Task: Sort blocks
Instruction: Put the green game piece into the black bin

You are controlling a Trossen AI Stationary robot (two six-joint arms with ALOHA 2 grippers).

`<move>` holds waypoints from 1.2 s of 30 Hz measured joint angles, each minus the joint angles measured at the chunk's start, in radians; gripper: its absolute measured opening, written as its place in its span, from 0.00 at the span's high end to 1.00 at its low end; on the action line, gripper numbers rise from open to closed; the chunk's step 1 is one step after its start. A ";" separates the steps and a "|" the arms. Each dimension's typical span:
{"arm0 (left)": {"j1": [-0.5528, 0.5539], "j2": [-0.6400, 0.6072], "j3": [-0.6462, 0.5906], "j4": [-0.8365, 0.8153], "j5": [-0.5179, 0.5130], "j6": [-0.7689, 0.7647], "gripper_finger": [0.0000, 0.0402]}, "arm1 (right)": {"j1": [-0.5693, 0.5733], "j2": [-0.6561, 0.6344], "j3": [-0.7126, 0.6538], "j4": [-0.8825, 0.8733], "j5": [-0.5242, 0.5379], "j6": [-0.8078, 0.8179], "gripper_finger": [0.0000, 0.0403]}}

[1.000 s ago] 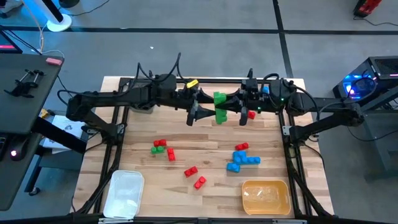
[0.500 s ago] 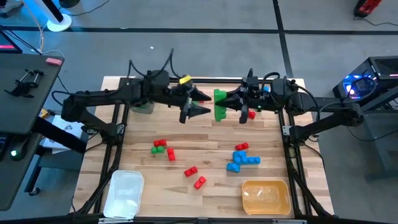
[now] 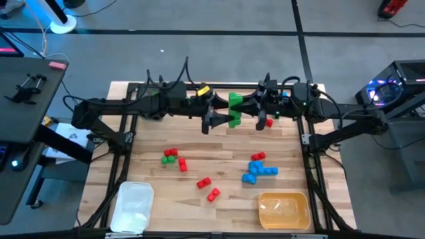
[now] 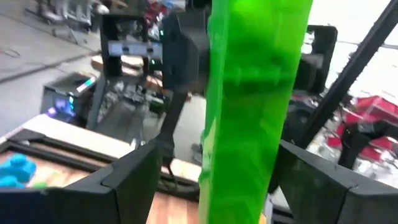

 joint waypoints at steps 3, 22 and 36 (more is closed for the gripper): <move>-0.017 0.004 0.001 0.005 -0.065 0.022 0.28 | 0.000 0.001 0.000 0.001 0.027 -0.003 0.97; -0.036 0.001 0.001 -0.045 -0.160 0.079 0.29 | 0.000 0.069 0.000 0.112 0.029 -0.024 0.97; -0.037 -0.004 0.001 -0.057 -0.112 0.104 0.73 | -0.002 0.060 0.000 0.112 -0.038 -0.026 0.85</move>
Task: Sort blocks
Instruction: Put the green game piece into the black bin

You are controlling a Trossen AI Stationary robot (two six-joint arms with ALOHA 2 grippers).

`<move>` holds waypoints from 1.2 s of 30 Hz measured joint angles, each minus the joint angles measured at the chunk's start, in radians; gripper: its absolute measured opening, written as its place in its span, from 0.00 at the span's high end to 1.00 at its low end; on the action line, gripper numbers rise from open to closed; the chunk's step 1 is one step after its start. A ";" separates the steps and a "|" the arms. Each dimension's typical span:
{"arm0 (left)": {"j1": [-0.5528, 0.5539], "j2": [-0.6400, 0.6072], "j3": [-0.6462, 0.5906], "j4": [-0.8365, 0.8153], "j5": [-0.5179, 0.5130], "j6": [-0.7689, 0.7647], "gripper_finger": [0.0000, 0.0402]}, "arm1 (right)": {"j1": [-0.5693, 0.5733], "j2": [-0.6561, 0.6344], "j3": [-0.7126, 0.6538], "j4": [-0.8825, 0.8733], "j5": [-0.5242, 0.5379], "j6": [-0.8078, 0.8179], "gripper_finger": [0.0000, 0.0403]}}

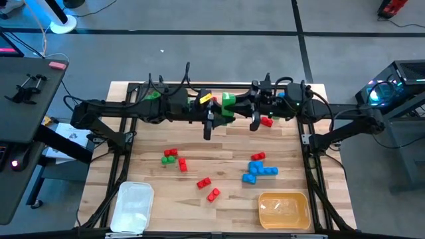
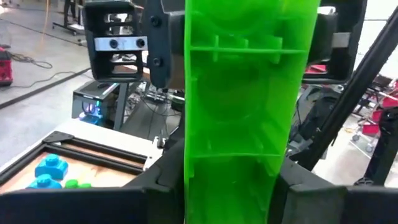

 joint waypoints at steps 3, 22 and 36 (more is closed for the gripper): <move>0.008 -0.005 0.000 -0.028 -0.005 0.009 0.73 | -0.012 -0.018 0.000 -0.002 0.003 0.000 0.73; 0.169 -0.324 -0.294 -1.213 -0.625 -0.457 0.72 | -0.085 -0.193 0.000 -0.187 0.015 -0.022 0.48; 0.694 -0.233 -0.491 -0.988 -0.332 -0.251 0.72 | -0.085 -0.160 0.000 -0.187 0.020 0.027 0.48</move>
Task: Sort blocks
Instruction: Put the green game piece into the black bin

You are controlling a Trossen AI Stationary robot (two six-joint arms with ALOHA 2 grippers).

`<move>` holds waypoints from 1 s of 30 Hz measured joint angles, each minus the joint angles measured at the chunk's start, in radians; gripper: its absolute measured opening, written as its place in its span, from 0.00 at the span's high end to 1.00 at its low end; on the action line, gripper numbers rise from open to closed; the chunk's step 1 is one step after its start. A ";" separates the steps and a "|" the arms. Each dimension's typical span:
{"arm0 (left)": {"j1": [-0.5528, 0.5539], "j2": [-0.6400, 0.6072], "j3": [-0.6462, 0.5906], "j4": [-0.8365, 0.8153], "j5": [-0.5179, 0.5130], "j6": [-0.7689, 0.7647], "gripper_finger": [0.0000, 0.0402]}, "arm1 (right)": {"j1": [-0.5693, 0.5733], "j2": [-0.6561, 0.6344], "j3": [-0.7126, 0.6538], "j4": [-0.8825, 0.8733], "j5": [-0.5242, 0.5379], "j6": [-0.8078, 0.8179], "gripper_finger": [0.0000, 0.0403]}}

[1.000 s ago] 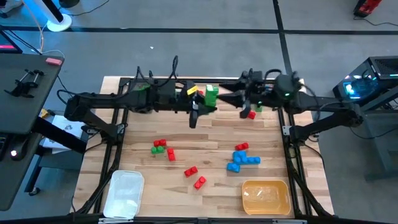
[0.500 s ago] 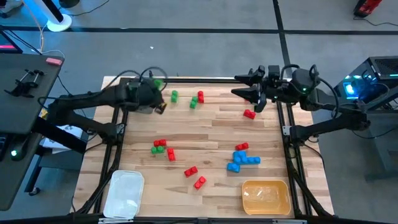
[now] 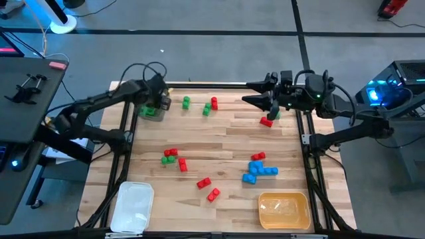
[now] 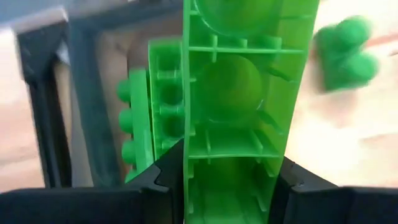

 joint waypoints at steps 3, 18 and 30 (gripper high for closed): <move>0.070 0.048 0.011 0.000 0.095 0.033 0.71 | 0.000 0.003 0.000 -0.002 0.000 0.002 0.48; 0.091 0.078 0.043 -0.020 0.190 0.100 0.55 | 0.000 0.007 0.000 -0.009 0.000 0.001 0.48; -0.275 -0.083 0.177 0.015 0.334 0.135 0.54 | 0.000 0.007 0.000 -0.059 0.000 0.002 0.48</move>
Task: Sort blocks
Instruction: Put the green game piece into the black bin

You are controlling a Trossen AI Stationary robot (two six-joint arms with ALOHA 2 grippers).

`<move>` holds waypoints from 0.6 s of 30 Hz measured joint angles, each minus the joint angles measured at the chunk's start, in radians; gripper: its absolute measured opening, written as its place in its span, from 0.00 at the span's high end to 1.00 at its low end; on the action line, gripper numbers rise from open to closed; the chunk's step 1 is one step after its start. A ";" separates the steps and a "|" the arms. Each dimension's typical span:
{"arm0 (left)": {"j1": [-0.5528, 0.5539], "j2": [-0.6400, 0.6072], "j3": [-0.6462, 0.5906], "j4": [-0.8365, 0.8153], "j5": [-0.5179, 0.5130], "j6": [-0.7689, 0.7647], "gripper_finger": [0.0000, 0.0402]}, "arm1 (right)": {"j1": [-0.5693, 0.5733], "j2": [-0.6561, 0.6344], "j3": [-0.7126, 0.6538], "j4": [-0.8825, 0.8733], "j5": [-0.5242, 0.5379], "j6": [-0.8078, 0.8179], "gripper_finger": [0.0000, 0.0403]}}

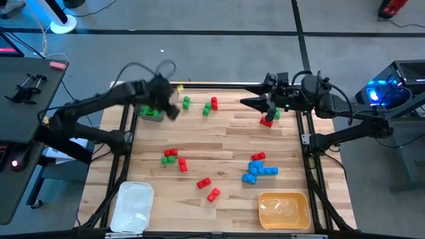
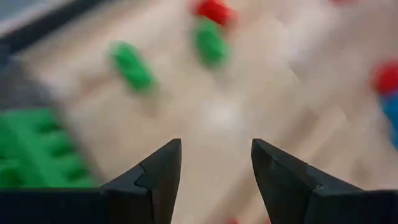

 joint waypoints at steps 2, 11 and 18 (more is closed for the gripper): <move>-0.148 -0.024 -0.018 -0.033 -0.011 -0.015 0.54 | 0.000 0.000 0.000 -0.016 0.000 0.011 0.48; -0.760 -0.059 -0.228 -0.026 -0.098 -0.170 0.54 | 0.000 0.000 0.000 -0.078 -0.006 0.027 0.48; -0.850 -0.059 -0.344 0.144 -0.221 -0.149 0.54 | 0.000 0.000 0.000 -0.089 -0.007 0.025 0.48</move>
